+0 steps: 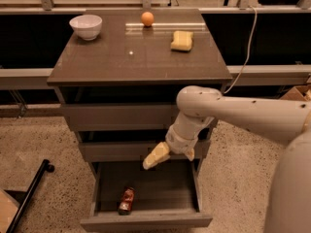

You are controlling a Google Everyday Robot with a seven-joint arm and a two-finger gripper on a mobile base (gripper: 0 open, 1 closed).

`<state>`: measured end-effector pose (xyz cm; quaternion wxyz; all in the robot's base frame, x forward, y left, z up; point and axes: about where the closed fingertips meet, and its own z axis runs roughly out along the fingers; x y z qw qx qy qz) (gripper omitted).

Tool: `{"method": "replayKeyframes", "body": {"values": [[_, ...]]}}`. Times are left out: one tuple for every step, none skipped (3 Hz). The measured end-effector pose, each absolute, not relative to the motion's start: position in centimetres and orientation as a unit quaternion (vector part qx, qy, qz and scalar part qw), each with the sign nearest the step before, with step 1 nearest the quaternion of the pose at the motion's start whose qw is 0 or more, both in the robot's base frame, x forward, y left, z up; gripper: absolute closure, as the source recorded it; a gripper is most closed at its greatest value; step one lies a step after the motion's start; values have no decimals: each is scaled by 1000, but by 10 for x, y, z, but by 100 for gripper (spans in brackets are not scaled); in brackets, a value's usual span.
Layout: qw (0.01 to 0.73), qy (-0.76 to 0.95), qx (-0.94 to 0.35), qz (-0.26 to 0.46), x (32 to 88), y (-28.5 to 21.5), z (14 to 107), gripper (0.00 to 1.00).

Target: Pick coke can from bottom drawer and place on counter

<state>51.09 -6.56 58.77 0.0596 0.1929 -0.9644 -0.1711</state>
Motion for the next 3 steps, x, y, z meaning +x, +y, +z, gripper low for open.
{"method": "replayKeyframes", "body": {"values": [[68,-965,188,-172,509,-64,580,0],[80,-969,147,-183,514,-48,558,0],[84,-968,95,-217,526,-26,523,0]]}}
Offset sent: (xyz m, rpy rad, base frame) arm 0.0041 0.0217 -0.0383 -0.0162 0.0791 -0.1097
